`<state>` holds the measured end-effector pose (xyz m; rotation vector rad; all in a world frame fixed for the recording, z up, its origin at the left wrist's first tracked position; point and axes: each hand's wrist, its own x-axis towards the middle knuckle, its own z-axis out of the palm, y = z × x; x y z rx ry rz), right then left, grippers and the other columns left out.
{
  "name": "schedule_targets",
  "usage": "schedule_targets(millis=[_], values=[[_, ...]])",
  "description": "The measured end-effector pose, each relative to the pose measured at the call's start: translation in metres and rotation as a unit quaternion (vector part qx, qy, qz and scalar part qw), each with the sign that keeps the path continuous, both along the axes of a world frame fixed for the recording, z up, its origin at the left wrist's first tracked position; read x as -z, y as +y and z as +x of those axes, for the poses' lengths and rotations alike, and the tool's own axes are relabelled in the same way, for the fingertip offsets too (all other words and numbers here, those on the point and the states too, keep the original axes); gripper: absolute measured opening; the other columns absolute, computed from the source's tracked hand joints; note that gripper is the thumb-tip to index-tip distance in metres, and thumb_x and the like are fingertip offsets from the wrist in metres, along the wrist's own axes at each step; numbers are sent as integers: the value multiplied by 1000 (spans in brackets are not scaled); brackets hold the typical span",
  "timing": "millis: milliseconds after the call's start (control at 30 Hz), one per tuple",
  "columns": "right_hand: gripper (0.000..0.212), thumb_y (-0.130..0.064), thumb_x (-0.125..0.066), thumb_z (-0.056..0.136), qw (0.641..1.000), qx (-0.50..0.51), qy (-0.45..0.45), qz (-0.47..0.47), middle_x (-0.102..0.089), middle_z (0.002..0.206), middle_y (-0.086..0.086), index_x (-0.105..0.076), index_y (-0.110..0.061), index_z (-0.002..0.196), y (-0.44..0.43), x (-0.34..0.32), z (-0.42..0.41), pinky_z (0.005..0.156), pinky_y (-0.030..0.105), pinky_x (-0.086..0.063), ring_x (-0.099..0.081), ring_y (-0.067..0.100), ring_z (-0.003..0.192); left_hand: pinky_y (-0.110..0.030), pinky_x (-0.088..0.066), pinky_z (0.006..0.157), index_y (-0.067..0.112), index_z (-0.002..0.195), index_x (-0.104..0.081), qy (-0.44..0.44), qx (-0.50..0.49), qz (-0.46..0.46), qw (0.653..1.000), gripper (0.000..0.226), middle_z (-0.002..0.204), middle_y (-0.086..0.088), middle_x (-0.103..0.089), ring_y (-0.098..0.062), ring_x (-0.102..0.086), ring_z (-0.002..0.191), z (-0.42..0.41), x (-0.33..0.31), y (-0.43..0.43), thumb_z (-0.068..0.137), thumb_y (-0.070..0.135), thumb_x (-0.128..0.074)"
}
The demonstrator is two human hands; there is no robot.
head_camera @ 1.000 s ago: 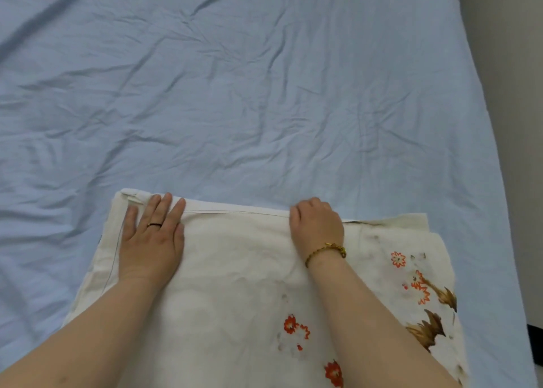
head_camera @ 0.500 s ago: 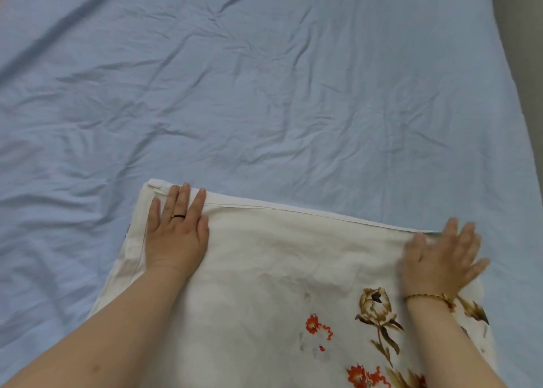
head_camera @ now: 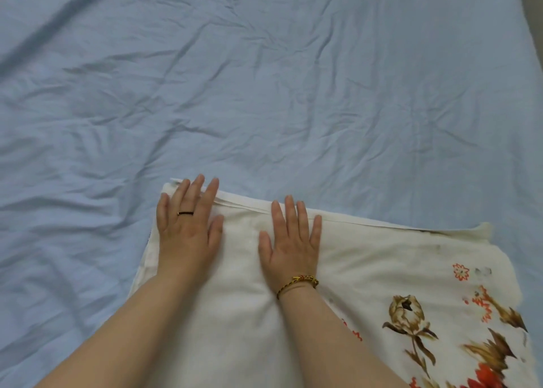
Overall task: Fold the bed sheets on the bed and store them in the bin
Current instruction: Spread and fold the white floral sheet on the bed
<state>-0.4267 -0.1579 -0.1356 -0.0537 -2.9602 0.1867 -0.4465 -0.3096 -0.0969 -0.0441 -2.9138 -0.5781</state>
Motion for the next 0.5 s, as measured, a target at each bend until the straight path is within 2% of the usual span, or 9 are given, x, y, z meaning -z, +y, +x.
schedule_targets(millis=[67, 133, 233, 300, 367, 433, 500], values=[[52, -38, -34, 78, 1000, 2, -3, 3, -58, 129, 9, -40, -18, 126, -1, 0, 1, 110, 37, -3, -34, 22, 124, -21, 1, 111, 10, 134, -45, -40, -44, 49, 997, 54, 134, -21, -50, -33, -38, 128, -14, -7, -10, 85, 31, -41], [53, -38, -34, 78, 1000, 2, -11, 3, -58, 129, 9, -39, -18, 126, -1, -1, 2, 110, 37, -3, -34, 22, 124, -32, -17, 110, 12, 133, -49, -175, -48, 115, 977, 49, 140, -14, -45, -31, -37, 132, -37, -12, -22, 91, 37, -42], [53, -39, -34, 78, 1000, 9, -16, 3, -58, 130, 8, -40, -18, 126, -2, 1, 1, 110, 38, -4, -35, 22, 124, -34, -36, 93, 12, 108, -66, -310, -48, 143, 939, 35, 120, -13, -59, -30, -49, 115, -72, -18, -38, 93, 38, -50], [54, -39, -35, 77, 1000, 10, -9, 1, -57, 130, 8, -39, -19, 127, -2, 4, 2, 111, 39, -4, -35, 22, 124, -32, -40, 87, 22, 84, -65, -378, -30, 104, 920, 29, 101, -7, -64, -27, -54, 100, -84, -24, -44, 79, 50, -61], [54, -39, -35, 77, 1000, 9, -1, 4, -57, 130, 8, -40, -18, 127, -2, 6, 3, 111, 40, -4, -35, 22, 124, -31, -41, 86, 33, 70, -58, -416, -10, 71, 906, 21, 93, -1, -61, -24, -54, 98, -90, -30, -44, 64, 53, -57], [55, -39, -36, 76, 1000, 8, 3, 3, -56, 131, 8, -40, -18, 127, -1, 8, 3, 111, 40, -5, -35, 23, 124, -27, -38, 80, 31, 71, -58, -423, 14, 39, 905, 17, 98, -6, -56, -24, -51, 97, -94, -33, -42, 72, 48, -59], [55, -39, -36, 77, 1000, 6, 7, 2, -49, 135, 6, -40, -18, 127, -1, 9, 2, 111, 40, -5, -35, 23, 125, -26, -34, 72, 26, 70, -57, -422, 37, 17, 906, 23, 94, -7, -51, -23, -47, 90, -96, -37, -39, 67, 49, -54]])
